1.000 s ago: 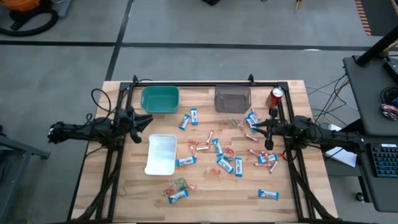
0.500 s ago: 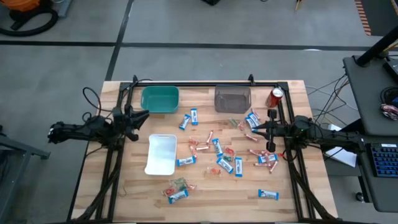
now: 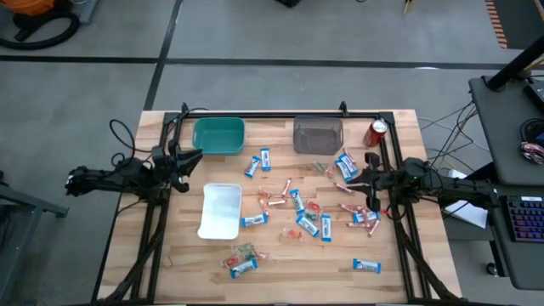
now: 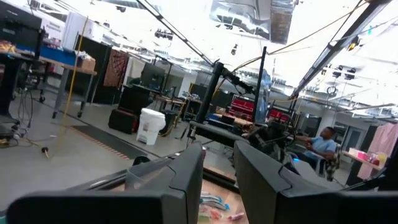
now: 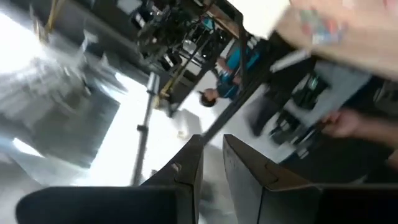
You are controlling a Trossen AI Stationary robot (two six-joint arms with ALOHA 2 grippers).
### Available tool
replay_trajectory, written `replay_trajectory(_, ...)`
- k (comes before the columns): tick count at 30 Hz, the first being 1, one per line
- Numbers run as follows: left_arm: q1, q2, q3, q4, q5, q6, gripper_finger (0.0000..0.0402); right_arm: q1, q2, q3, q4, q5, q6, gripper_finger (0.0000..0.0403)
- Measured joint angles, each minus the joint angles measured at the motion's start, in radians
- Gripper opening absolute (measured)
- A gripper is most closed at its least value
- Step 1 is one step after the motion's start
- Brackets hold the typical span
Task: Sort candy
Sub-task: Put the white chocolate bar into the green bin
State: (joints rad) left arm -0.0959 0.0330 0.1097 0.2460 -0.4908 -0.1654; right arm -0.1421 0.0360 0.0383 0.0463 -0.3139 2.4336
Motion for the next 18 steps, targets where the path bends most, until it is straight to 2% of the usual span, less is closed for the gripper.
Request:
replay_trajectory(4, 0.0, 0.0, 0.0, -0.001, 0.001, -0.021, 0.0077, 0.002, -0.003, 0.0, -0.009, -0.008, -0.011, 0.0057)
replay_trajectory(7, 0.0, 0.0, 0.0, -0.002, 0.001, -0.028, 0.0077, 0.009, 0.004, 0.0, -0.015, -0.021, -0.146, 0.0057)
replay_trajectory(12, 0.0, 0.0, 0.0, 0.0, 0.002, -0.008, 0.0077, 0.009, 0.006, 0.0, -0.042, -0.053, -0.741, 0.0057)
replay_trajectory(16, 0.0, 0.0, 0.0, 0.0, 0.003, -0.005, 0.0077, 0.009, 0.007, 0.0, -0.044, -0.048, -1.404, 0.0057)
replay_trajectory(18, 0.0, 0.0, 0.0, 0.0, 0.003, -0.004, 0.0077, 0.009, 0.012, 0.0, -0.041, 0.003, -1.659, 0.0057)
